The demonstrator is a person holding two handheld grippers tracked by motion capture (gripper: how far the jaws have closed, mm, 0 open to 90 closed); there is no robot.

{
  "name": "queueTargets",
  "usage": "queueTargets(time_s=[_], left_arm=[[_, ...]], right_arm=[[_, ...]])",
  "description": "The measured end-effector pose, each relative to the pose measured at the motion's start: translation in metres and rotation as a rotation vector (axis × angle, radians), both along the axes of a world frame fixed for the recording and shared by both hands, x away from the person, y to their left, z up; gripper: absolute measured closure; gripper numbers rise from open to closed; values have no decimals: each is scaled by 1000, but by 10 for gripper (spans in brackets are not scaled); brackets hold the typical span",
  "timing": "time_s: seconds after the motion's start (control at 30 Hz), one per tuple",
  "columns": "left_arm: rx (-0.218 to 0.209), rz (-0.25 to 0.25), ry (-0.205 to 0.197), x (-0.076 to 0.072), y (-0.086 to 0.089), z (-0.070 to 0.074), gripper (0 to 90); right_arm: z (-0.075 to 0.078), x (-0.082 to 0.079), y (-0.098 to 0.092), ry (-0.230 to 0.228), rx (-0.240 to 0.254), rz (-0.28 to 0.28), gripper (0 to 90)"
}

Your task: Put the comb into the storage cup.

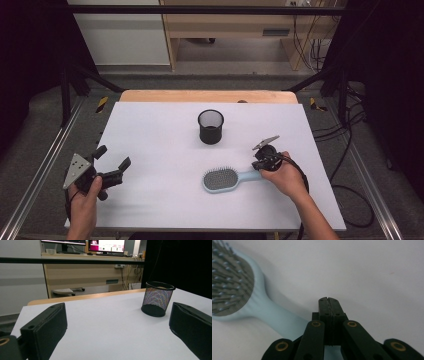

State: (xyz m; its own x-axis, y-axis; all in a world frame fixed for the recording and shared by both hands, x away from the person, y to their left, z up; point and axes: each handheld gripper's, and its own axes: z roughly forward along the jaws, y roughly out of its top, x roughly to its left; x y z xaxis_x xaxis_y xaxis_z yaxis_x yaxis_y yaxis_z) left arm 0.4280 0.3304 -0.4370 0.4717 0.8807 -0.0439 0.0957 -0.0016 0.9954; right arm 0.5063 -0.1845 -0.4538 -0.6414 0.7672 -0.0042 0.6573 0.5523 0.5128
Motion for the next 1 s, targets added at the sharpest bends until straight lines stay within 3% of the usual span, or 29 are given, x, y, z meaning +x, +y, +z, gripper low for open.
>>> queueTargets(time_s=[0.37, 0.57, 1.0], left_arm=[[12, -6, 3, 0, -3, -1, 16], [13, -6, 6, 1, -3, -1, 17], [15, -10, 6, 1, -4, -1, 17]], right_arm=[[0, -26, -8, 1, 28, 8, 900], [-3, -49, -11, 1, 51, 14, 900], [-3, -80, -7, 4, 68, 56, 900]])
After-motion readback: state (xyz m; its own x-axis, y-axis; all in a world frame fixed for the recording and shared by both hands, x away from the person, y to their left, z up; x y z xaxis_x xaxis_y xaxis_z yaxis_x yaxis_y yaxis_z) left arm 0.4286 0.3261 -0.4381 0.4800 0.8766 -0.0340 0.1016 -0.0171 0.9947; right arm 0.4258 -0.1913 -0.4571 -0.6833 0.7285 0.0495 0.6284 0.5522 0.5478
